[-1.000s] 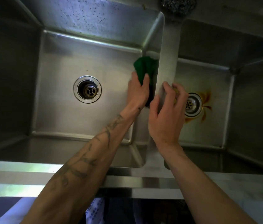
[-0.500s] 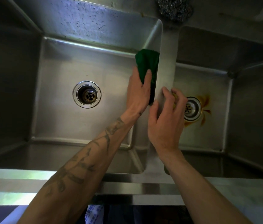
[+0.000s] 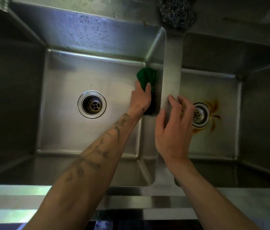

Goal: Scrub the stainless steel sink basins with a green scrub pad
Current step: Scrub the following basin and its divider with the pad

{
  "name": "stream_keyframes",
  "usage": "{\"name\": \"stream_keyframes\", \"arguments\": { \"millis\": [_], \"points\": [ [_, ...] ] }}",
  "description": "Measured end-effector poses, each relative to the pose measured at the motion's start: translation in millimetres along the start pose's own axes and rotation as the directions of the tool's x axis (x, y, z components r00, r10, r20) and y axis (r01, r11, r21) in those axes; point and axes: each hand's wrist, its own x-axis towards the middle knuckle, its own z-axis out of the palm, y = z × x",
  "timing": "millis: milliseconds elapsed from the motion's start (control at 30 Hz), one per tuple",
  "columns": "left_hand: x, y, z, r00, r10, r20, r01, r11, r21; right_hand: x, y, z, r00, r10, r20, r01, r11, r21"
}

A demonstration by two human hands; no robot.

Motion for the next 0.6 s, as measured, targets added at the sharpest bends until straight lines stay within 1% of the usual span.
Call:
{"name": "stream_keyframes", "arguments": {
  "millis": [33,67,100,133,200,233,267,300,333,367,433,467,500,600],
  "points": [
    [0.3,-4.5,-0.5,0.995,-0.094,0.036,0.092,0.995,0.039,-0.5,0.2,-0.2,1.0,0.0,0.0,0.0,1.0,0.003],
    [0.7,-6.3,-0.5,0.988,-0.146,0.053,0.143,0.988,0.063,-0.5,0.1,-0.6,1.0,0.001,-0.001,-0.001,1.0,0.007],
    [1.9,-3.8,-0.3,0.988,-0.143,0.055,0.139,0.988,0.065,0.1,-0.4,-0.7,1.0,0.001,-0.002,-0.001,1.0,0.01],
    [3.0,2.7,-0.2,0.995,-0.095,0.042,0.093,0.995,0.043,0.6,-0.3,-0.6,1.0,0.0,-0.001,0.0,1.0,0.01],
    [5.9,19.3,0.3,0.998,0.061,-0.029,-0.062,0.997,-0.05,0.1,0.3,-0.6,1.0,0.0,0.006,0.0,1.0,0.003],
    [6.4,27.3,1.0,0.988,0.134,-0.071,-0.14,0.986,-0.089,-0.1,0.3,-0.9,1.0,0.004,0.01,-0.004,1.0,0.005],
    [5.9,32.8,0.6,0.978,0.18,-0.109,-0.191,0.975,-0.109,-0.1,-0.1,-0.7,1.0,0.006,0.015,-0.006,1.0,0.008],
    [7.0,33.8,1.1,0.971,0.198,-0.133,-0.213,0.971,-0.112,0.1,-0.4,-0.4,1.0,0.007,0.018,-0.007,1.0,0.01],
    [9.5,30.6,2.2,0.976,0.178,-0.123,-0.19,0.977,-0.095,0.2,-0.1,-0.2,1.0,0.007,0.018,-0.007,1.0,0.01],
    [10.6,25.4,2.8,0.989,0.126,-0.081,-0.132,0.989,-0.073,0.0,0.1,-0.5,1.0,0.009,0.017,-0.009,1.0,0.01],
    [10.5,15.9,0.5,0.999,-0.043,0.024,0.043,0.999,0.013,0.0,-0.1,-0.6,1.0,0.009,0.008,-0.009,1.0,0.01],
    [9.8,13.2,-0.6,0.995,-0.086,0.043,0.085,0.996,0.03,-0.2,-0.1,-0.6,1.0,0.008,0.006,-0.008,1.0,0.011],
    [9.1,14.3,-1.0,0.997,-0.067,0.039,0.066,0.998,0.009,0.0,-0.1,-0.3,1.0,0.007,0.004,-0.007,1.0,0.013],
    [2.0,31.5,-0.6,0.989,0.131,-0.071,-0.139,0.983,-0.116,0.3,0.8,0.6,1.0,0.007,0.014,-0.007,1.0,0.023]
  ]
}}
